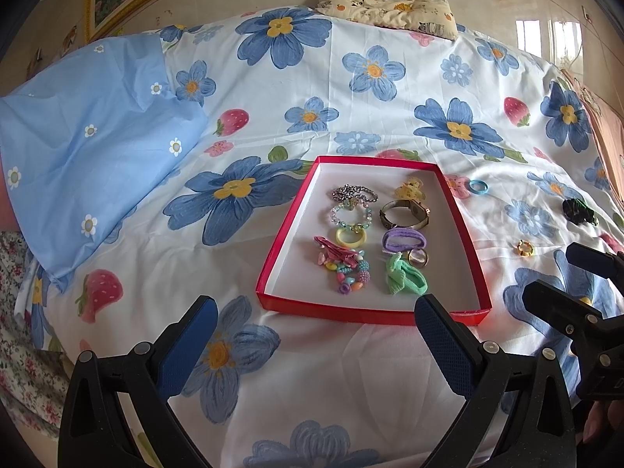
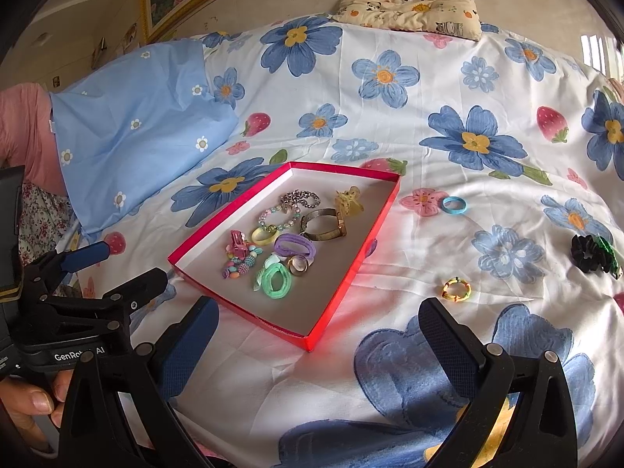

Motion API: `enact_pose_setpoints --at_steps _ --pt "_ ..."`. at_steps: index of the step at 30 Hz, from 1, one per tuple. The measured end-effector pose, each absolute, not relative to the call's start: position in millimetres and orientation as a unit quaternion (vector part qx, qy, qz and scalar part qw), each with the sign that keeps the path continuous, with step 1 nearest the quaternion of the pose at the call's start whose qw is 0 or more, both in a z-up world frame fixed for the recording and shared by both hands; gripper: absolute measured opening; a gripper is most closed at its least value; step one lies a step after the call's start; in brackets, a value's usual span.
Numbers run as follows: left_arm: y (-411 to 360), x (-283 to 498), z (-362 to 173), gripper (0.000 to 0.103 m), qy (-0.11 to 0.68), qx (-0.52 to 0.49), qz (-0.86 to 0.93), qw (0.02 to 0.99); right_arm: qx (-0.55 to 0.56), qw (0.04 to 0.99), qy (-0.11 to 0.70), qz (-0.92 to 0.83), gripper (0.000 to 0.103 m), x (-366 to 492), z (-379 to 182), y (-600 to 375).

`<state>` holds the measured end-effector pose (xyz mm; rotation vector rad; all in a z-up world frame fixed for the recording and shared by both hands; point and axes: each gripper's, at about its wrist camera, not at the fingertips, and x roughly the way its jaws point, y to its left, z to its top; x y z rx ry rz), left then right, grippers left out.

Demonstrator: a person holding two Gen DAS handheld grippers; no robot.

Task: Organize jewelry

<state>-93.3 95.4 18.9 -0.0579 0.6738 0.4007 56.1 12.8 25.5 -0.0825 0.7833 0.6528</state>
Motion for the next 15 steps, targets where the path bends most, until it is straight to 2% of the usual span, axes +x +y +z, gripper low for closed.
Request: enact_pose_setpoints --at_steps 15 --pt "95.2 -90.9 17.1 0.102 0.331 -0.026 0.192 0.924 -0.043 0.873 0.372 0.314 0.103 56.7 26.8 17.1"
